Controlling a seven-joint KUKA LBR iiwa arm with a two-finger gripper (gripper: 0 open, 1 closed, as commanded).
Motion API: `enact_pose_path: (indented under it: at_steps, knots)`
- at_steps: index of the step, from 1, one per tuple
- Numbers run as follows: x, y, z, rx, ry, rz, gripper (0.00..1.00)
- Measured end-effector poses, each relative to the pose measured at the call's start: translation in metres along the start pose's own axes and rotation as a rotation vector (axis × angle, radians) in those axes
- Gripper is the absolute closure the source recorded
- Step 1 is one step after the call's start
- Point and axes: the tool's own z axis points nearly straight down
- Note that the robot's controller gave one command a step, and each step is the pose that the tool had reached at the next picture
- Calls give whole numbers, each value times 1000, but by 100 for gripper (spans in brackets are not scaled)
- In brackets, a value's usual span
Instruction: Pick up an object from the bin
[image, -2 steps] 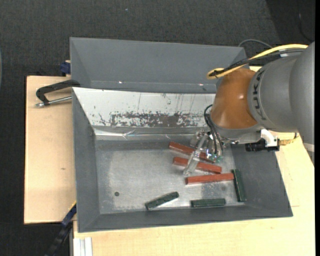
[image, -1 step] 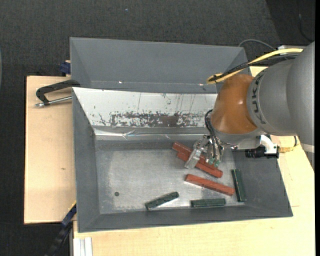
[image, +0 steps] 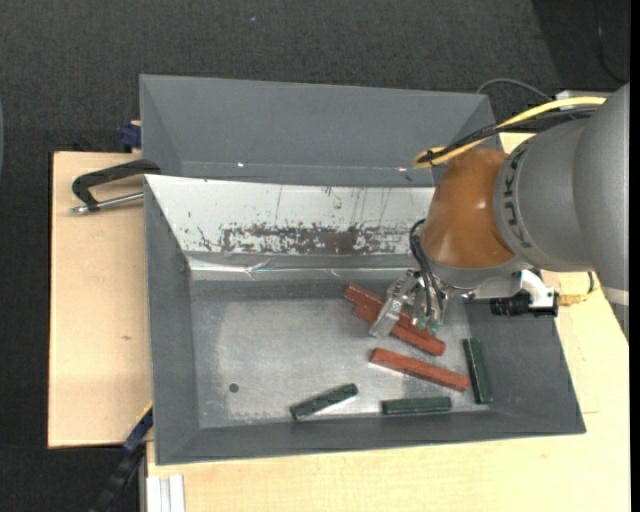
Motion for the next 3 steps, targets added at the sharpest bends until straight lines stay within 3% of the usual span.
enact_pose_path:
  at_steps: [2, 3]
  knots:
    - [3, -1, -25, 3, 8, 0, 100]
    - [1, 0, -48, -1, -2, -1, 100]
